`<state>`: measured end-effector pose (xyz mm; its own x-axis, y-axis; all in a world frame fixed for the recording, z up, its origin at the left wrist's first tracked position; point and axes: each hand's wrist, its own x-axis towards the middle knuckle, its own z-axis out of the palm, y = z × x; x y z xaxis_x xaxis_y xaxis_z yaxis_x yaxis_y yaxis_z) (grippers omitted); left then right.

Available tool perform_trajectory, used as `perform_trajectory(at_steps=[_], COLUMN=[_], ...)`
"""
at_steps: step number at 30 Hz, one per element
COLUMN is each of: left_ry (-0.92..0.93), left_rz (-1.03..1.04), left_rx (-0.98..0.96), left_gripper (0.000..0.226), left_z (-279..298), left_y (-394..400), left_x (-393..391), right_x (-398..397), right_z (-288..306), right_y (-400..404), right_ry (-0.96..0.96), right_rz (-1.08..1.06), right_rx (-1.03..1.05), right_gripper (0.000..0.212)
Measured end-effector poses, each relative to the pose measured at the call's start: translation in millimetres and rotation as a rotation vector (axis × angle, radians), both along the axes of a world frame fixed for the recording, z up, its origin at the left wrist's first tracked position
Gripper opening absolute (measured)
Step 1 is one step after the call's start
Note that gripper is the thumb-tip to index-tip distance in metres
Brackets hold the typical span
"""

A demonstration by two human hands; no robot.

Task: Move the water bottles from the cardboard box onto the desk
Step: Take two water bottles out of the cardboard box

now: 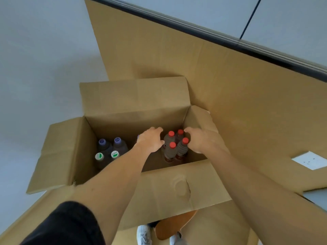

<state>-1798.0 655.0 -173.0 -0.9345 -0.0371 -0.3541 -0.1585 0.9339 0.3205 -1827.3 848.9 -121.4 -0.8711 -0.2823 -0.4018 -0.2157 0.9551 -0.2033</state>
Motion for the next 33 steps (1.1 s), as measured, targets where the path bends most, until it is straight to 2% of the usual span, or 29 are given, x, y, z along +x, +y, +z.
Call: perform_trajectory(at_steps=[3, 8, 15, 21, 26, 31, 33], left_ry=[-0.051, -0.128, -0.216, -0.115, -0.099, -0.098, -0.116], left_rz=[-0.030, -0.013, 0.008, 0.029, 0.049, 0.089, 0.093], left_rx=[-0.011, -0.007, 0.091, 0.180, 0.176, 0.158, 0.131], left_gripper=[0.062, 0.057, 0.048, 0.031, 0.029, 0.028, 0.026], left_z=[-17, -48, -89, -102, -102, -101, -101], left_y=[5, 21, 41, 40, 16, -16, -28], left_x=[-14, -37, -60, -57, -46, -27, -20], right_x=[-21, -45, -54, -61, -69, -78, -82], right_z=[-17, -44, -81, -100, -117, -134, -138], right_y=[-3, -4, -1, -9, -20, -28, -28], right_ry=[-0.070, -0.143, -0.222, -0.256, -0.285, -0.221, -0.166], right_rz=[0.016, 0.030, 0.041, 0.025, 0.030, 0.168, 0.210], right_rx=[-0.003, 0.012, 0.054, 0.095, 0.174, 0.267, 0.270], right_gripper=[0.063, 0.060, 0.058, 0.056, 0.069, 0.037, 0.031])
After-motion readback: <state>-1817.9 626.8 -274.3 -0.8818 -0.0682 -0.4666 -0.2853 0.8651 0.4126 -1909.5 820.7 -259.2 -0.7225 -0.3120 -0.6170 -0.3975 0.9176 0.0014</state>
